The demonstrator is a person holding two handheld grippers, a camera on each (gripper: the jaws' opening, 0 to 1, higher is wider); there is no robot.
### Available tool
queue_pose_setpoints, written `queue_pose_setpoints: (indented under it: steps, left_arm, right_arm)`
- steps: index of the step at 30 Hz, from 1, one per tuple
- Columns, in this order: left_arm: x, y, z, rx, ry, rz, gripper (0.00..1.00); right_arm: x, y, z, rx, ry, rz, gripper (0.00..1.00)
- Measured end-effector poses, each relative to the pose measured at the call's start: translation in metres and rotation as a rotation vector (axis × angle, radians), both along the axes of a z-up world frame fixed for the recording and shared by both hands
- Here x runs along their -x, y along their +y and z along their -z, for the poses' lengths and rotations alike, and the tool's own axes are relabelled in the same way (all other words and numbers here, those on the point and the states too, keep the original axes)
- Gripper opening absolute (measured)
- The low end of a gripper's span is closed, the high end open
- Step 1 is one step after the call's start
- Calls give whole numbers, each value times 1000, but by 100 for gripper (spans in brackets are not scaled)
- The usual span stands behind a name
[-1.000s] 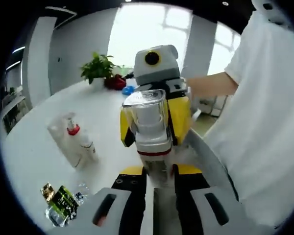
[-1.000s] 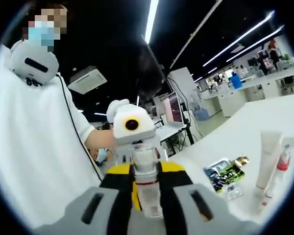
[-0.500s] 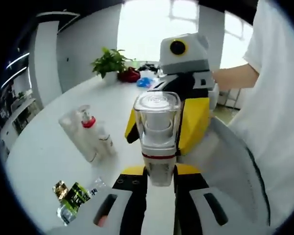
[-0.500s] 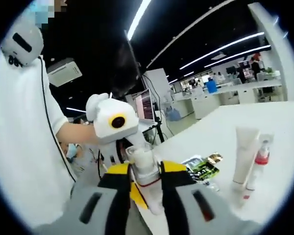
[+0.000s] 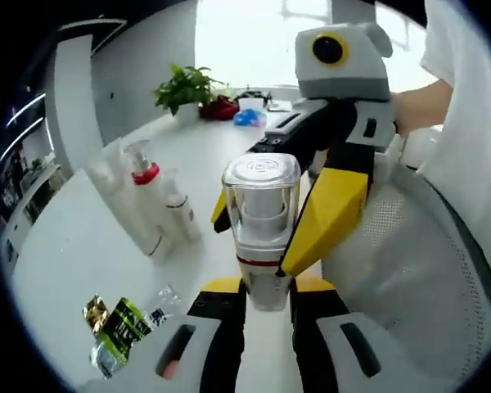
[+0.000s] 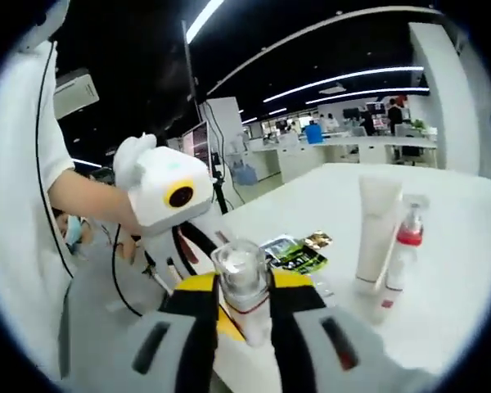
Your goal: Arrange the skincare products in the storage area until every visible bottle or jar stands upright without overlapping.
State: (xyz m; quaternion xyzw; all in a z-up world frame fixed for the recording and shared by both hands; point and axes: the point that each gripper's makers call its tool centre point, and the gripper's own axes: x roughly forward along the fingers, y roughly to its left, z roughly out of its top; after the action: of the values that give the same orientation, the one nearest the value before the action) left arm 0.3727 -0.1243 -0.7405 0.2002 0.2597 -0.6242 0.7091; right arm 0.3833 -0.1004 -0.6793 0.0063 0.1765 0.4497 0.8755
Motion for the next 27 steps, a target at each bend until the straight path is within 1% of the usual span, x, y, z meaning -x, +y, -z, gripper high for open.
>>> queue_pose_setpoints:
  steps: [2,9,13,19,21,27]
  left_arm:
    - [-2,-1,8,-6,-10,3,17]
    - [-10,-4,32,-17,-6,-11,17]
    - [-13,-5,43,-37,-7,-7,17]
    - [-17,-6,50,-46,-3,-7,17]
    - [-17,-7,51,-56,-14,0,17]
    - [-17,-7,57,-81,-19,21,17]
  right_arm:
    - [-2,0,8,25,3,10,23]
    - [-10,-2,35,103,19,52,23]
    - [-12,-2,44,140,21,52,23]
    - [-16,-5,52,155,26,63,23]
    - [-17,-7,54,157,28,66,23]
    - [-15,-9,60,164,37,73,23]
